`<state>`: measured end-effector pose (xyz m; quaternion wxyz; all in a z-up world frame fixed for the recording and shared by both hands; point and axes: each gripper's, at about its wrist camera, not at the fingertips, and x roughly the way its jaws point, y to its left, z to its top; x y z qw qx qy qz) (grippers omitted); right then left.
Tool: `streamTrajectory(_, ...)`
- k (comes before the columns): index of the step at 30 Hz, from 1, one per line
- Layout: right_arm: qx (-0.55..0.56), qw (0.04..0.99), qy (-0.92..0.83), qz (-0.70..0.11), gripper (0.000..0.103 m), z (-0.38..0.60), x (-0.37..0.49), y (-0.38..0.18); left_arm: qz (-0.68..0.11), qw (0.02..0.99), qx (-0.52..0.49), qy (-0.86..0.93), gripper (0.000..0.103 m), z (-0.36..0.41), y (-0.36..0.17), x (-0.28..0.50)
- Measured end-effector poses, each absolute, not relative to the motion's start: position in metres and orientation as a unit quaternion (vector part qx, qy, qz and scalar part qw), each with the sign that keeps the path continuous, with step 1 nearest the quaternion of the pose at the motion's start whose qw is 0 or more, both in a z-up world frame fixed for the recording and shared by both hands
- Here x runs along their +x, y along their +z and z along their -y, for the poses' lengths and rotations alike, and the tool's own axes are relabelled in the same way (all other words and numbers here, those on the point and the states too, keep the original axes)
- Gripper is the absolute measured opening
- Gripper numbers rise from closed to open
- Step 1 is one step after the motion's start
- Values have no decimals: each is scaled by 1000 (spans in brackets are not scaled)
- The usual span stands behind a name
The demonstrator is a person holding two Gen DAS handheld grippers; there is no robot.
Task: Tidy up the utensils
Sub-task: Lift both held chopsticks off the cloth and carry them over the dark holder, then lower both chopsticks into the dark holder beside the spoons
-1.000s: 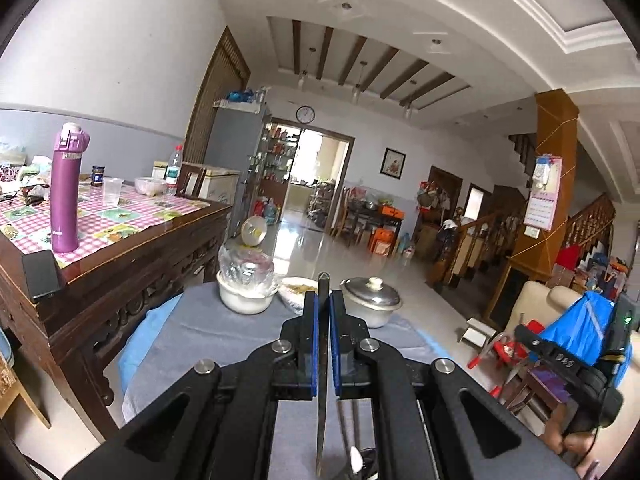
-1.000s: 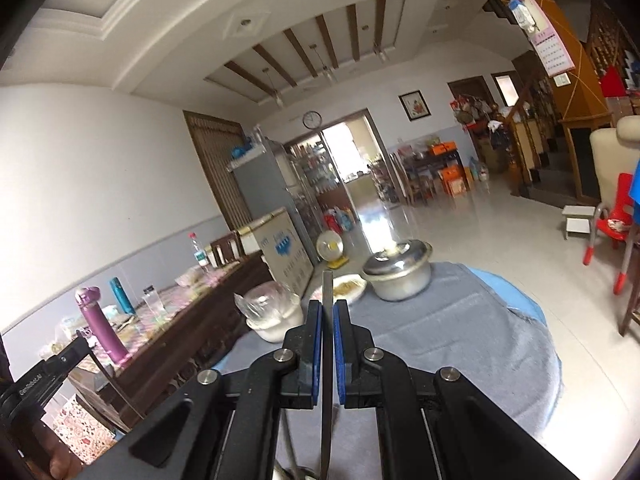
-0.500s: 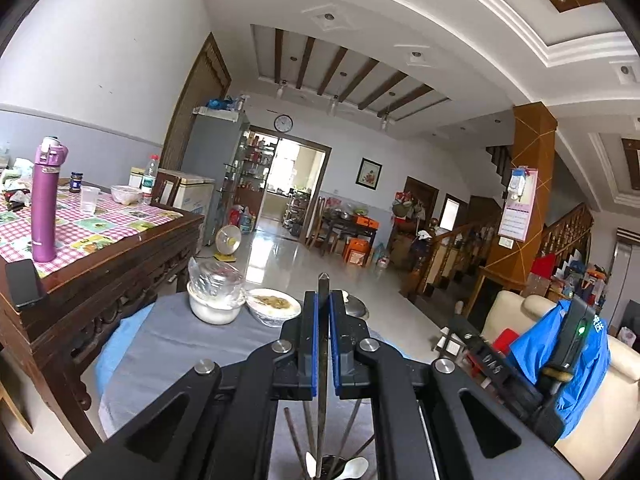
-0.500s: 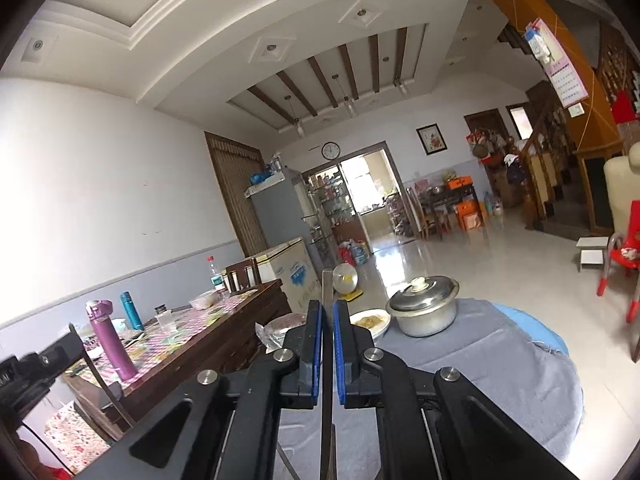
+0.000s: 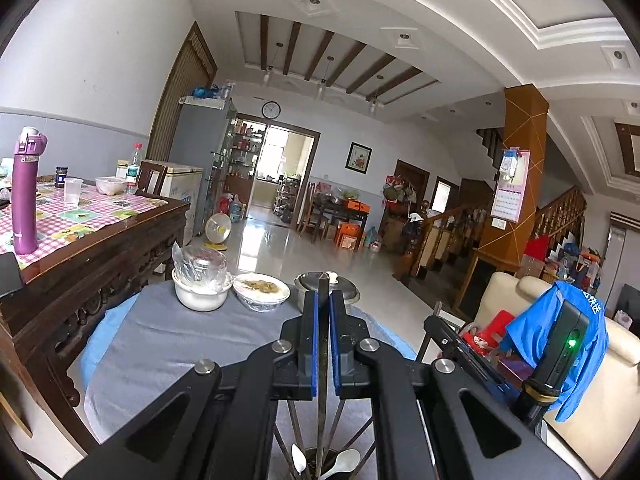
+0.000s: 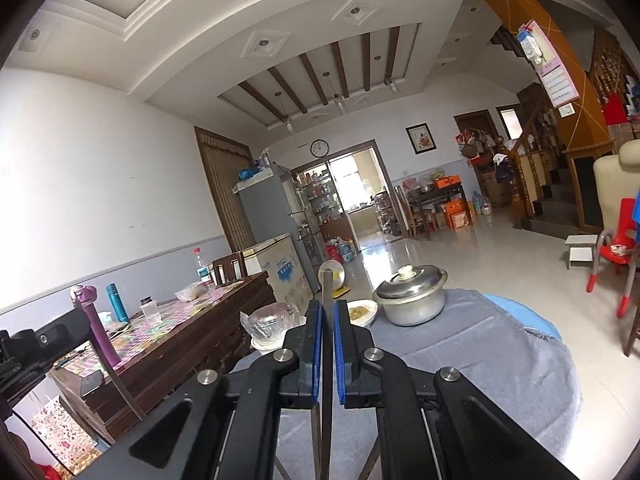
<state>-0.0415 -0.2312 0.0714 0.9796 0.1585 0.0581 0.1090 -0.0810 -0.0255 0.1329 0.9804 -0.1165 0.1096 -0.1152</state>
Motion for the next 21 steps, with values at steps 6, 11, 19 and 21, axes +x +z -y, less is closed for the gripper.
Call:
streamTrajectory(6,160,980,105,-54,7,228,-45,66,-109,981,-115,-113,5,28,125,-81)
streamTrajectory(11,158,980,109,-57,7,228,-44,64,-109,981,-113,-111,5,29,120,-80)
streamTrajectory(19,163,979,108,-57,7,231,-44,63,-118,981,-109,-105,5,34,114,-79)
streamTrajectory(21,163,979,106,-56,7,232,-44,63,-121,981,-108,-106,5,36,112,-78)
